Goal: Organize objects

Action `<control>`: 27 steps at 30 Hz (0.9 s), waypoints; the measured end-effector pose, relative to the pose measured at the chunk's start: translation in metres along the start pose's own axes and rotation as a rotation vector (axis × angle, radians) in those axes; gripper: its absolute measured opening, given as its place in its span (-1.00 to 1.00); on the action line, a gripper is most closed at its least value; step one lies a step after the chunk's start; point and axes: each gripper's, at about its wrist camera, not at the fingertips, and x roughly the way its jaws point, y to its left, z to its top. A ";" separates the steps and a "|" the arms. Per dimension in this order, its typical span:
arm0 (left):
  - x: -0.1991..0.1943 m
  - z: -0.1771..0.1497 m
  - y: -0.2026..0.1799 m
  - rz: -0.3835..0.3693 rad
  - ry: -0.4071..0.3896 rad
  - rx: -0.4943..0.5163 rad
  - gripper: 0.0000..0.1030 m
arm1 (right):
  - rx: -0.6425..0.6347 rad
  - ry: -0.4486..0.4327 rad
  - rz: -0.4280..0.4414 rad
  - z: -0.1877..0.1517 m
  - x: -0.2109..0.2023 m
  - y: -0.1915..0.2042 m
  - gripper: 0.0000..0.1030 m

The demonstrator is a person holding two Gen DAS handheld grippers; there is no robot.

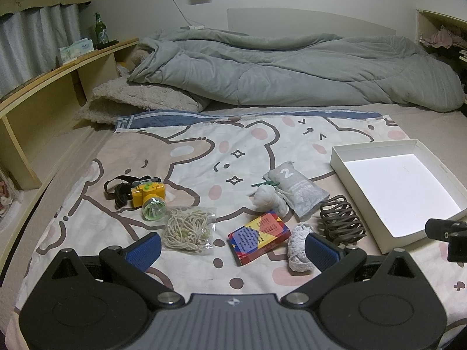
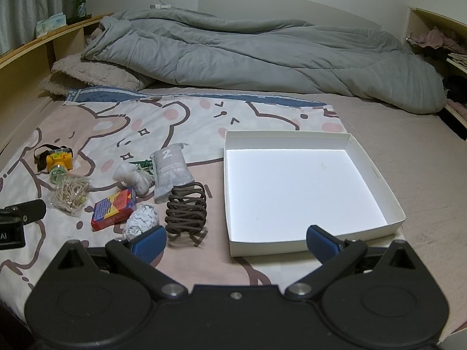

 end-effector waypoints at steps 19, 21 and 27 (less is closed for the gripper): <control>-0.031 0.059 0.009 0.024 -0.121 0.020 1.00 | -0.010 -0.114 0.086 0.047 -0.023 -0.001 1.00; -0.029 0.069 0.008 0.031 -0.138 0.041 1.00 | -0.022 -0.132 0.089 0.057 -0.023 0.000 1.00; -0.011 0.095 0.006 0.037 -0.169 0.061 1.00 | -0.034 -0.166 0.099 0.090 -0.012 0.004 1.00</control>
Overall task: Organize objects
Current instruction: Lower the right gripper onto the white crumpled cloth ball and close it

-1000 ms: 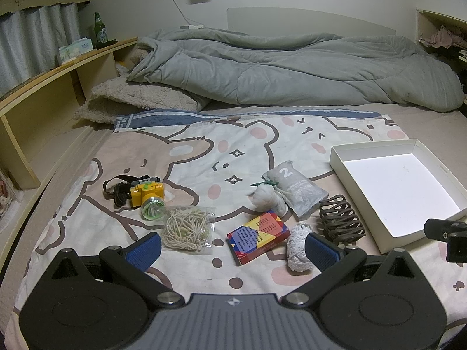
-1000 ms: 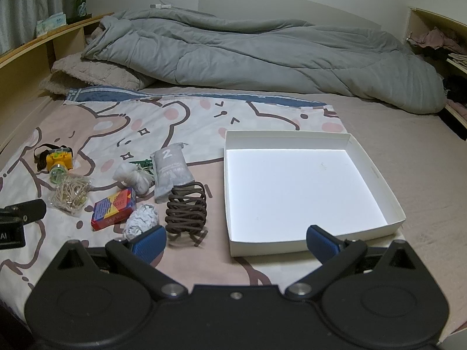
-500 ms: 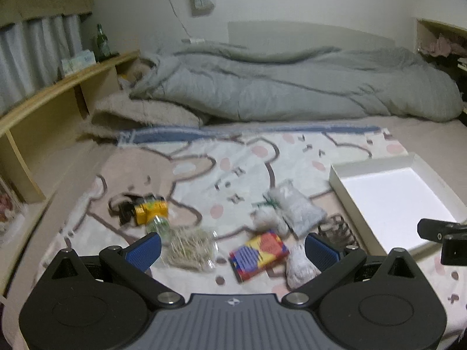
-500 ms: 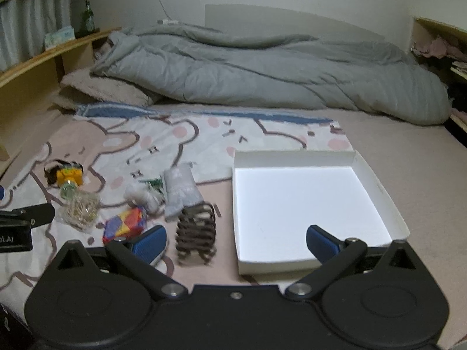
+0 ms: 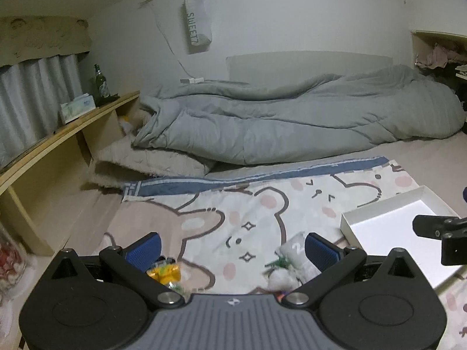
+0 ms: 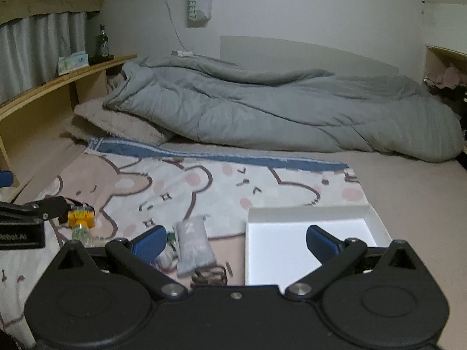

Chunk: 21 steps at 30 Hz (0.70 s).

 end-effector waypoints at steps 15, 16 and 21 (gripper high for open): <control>0.097 -0.013 0.014 -0.080 0.045 -0.036 1.00 | 0.180 0.190 0.104 -0.012 0.082 -0.008 0.68; 0.101 -0.017 0.016 -0.081 0.035 -0.041 1.00 | 0.203 0.216 0.116 -0.016 0.087 -0.009 0.66; 0.116 -0.030 0.019 -0.100 0.038 -0.013 1.00 | 0.317 0.329 0.186 -0.041 0.110 -0.002 0.59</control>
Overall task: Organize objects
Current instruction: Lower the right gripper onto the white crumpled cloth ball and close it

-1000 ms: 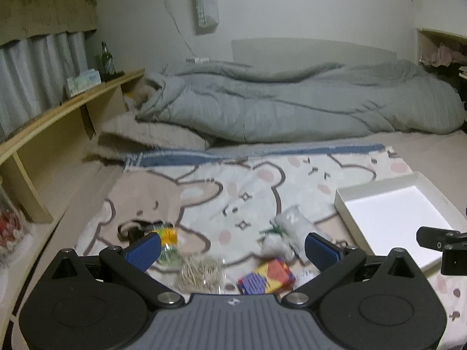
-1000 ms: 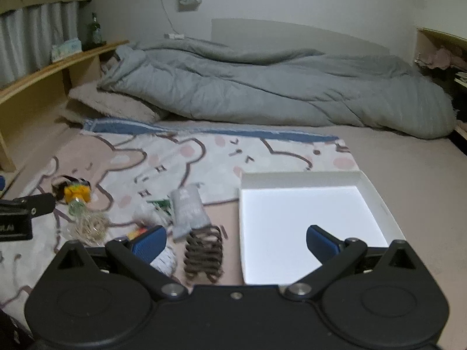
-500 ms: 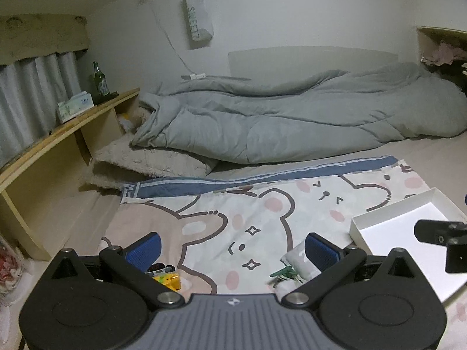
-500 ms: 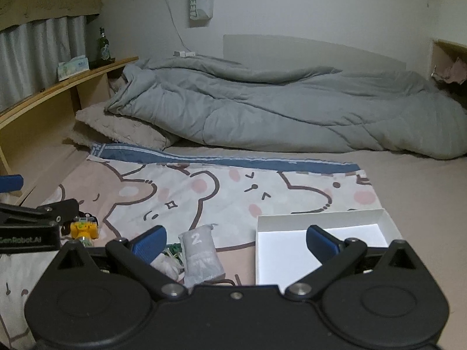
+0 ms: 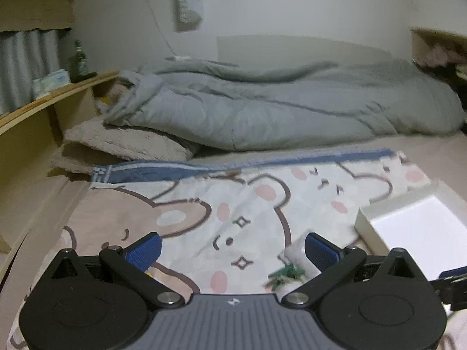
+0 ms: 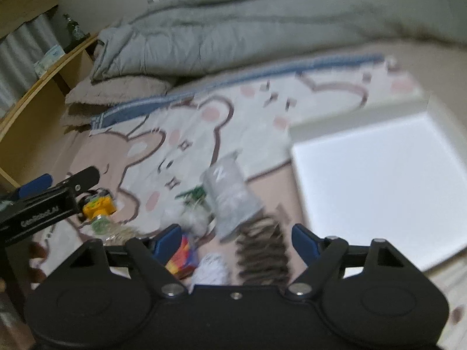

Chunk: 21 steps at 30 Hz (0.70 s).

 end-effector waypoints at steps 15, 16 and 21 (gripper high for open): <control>0.042 -0.035 0.027 -0.035 0.166 0.091 1.00 | 0.178 0.309 0.055 -0.042 0.082 0.008 0.21; 0.043 -0.036 0.029 -0.058 0.169 0.093 0.98 | 0.174 0.319 0.058 -0.043 0.086 0.010 0.18; 0.051 -0.043 0.031 -0.158 0.192 0.106 0.78 | 0.122 0.342 0.048 -0.044 0.099 0.020 0.08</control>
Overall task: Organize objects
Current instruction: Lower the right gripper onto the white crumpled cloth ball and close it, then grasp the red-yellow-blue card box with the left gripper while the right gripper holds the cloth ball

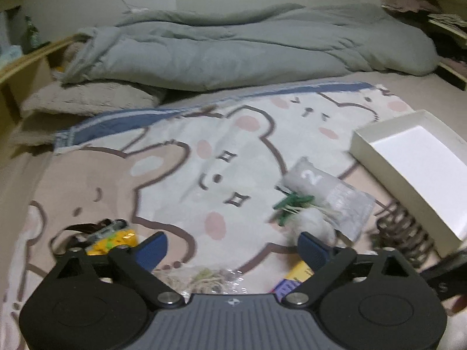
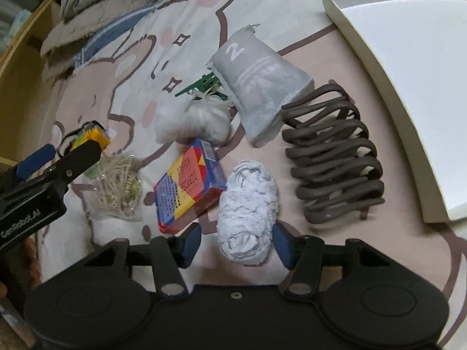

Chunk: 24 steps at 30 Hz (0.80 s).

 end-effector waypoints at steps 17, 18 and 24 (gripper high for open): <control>0.052 -0.028 -0.030 -0.291 0.154 0.063 0.67 | -0.105 0.039 0.002 -0.020 -0.023 -0.022 -0.32; 0.056 -0.029 -0.031 -0.290 0.166 0.061 0.68 | -0.111 0.041 0.002 -0.022 -0.024 -0.024 -0.32; 0.072 -0.030 -0.032 -0.315 0.213 0.001 0.68 | -0.118 0.044 0.008 -0.031 -0.036 -0.044 -0.32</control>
